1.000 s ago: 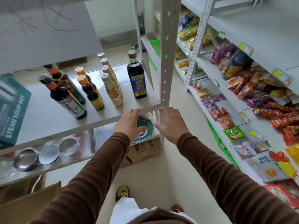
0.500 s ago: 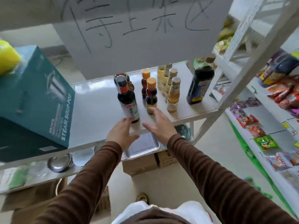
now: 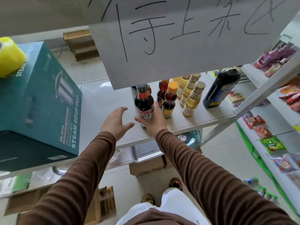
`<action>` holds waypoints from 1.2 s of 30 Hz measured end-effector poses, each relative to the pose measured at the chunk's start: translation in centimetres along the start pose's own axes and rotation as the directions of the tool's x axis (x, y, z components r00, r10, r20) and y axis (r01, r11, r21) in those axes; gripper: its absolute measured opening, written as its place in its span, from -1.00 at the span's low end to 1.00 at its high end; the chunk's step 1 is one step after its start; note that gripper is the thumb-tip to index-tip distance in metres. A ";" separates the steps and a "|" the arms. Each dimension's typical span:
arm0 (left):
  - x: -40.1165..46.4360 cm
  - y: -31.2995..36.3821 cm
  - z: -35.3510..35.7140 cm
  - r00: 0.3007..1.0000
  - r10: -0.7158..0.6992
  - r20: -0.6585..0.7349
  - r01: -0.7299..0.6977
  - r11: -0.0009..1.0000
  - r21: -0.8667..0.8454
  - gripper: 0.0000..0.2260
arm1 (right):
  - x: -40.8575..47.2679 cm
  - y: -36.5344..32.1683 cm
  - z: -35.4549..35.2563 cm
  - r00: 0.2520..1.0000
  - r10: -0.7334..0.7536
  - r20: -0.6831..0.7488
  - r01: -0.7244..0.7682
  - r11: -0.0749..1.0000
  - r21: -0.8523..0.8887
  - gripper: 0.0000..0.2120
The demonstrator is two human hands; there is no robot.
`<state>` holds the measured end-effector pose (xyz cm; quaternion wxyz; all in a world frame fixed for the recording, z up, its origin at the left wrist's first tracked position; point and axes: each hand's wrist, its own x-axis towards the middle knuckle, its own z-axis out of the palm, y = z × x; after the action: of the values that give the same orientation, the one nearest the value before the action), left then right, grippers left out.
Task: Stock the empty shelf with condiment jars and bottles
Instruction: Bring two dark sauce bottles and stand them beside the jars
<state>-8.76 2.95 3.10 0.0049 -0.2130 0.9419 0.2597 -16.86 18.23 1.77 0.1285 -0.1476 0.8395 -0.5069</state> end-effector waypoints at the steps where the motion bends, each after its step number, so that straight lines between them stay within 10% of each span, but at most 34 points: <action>1: 0.6 -0.3 -0.1 1.000 -0.007 -0.003 0.007 1.000 -0.016 -0.41 | 0.0 0.0 0.1 1.000 -0.010 -0.009 0.010 1.000 0.001 -0.38; 20: 8.5 3.8 3.0 0.992 -0.028 -0.121 -0.051 0.800 -0.598 -0.42 | -8.9 3.6 -6.6 0.989 0.079 -0.126 -0.061 0.989 0.136 -0.37; 36: -6.1 8.7 5.9 0.965 0.007 -0.261 -0.122 0.897 -0.425 -0.50 | -15.8 6.7 -14.5 0.975 0.105 -0.195 -0.057 0.970 0.237 -0.42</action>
<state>-7.37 15.03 2.99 -0.1718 -0.2084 0.8588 0.4354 -8.37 38.95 3.42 0.0779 -0.0440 0.7893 -0.6074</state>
